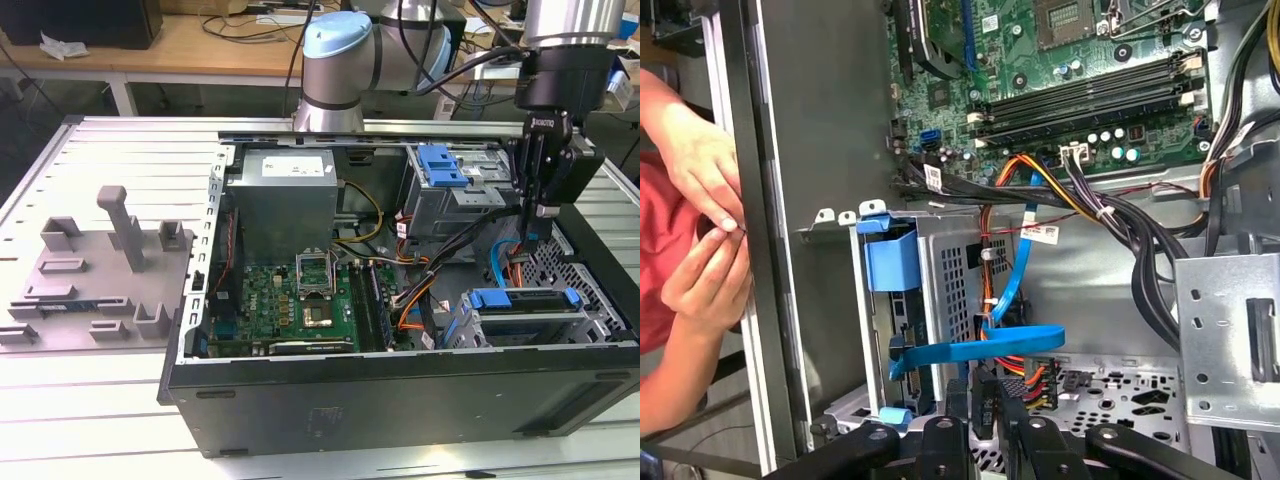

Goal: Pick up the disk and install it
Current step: 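Insert the first disk wire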

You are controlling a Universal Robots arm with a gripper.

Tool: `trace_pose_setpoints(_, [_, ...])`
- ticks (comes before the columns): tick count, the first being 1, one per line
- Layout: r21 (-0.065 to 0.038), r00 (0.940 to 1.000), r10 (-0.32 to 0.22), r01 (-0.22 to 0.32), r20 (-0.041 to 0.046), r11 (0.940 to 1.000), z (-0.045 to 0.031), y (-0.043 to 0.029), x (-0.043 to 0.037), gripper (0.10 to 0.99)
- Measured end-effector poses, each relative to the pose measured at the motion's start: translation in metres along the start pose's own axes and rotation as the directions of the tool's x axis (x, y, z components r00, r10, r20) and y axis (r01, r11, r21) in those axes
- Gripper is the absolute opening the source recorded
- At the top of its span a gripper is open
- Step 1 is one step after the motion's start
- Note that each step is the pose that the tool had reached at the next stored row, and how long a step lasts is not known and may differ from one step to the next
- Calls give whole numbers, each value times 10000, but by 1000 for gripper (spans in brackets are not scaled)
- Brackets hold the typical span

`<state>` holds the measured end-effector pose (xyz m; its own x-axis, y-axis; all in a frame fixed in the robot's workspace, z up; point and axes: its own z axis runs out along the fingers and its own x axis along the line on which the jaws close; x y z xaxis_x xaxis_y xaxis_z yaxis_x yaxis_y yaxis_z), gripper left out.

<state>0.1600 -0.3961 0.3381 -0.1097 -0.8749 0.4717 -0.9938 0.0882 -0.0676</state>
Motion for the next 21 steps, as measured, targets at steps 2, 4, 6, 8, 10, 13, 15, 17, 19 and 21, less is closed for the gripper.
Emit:
trace_pose_setpoints(2, [-4, 10000, 19, -19, -68, 10000, -6, 6, -23, 259])
trace_pose_setpoints(4, [-9, 9999, 37, -37, -115, 10000, -11, 10, -44, 259])
trace_pose_setpoints(6, [-12, 9999, 48, -48, -136, 10000, -8, 11, -55, 259])
trace_pose_setpoints(8, [-17, 9999, 57, -57, -137, 10000, -3, 11, -58, 259])
trace_pose_setpoints(10, [-21, 9999, 65, -65, -138, 10000, 0, 11, -59, 176])
trace_pose_setpoints(13, [-27, 9999, 77, -77, -139, 10000, 3, 12, -61, 165])
trace_pose_setpoints(15, [-28, 9999, 77, -77, -137, 10000, 6, 11, -59, 165])
trace_pose_setpoints(17, [-111, 9999, 33, -34, -140, 9999, 32, 6, -4, 165])
trace_pose_setpoints(19, [-138, 9999, 18, -19, -105, 9999, 25, -4, 75, 165])
trace_pose_setpoints(21, [-145, 10000, 17, -18, -67, 9999, 12, -12, 132, 165])
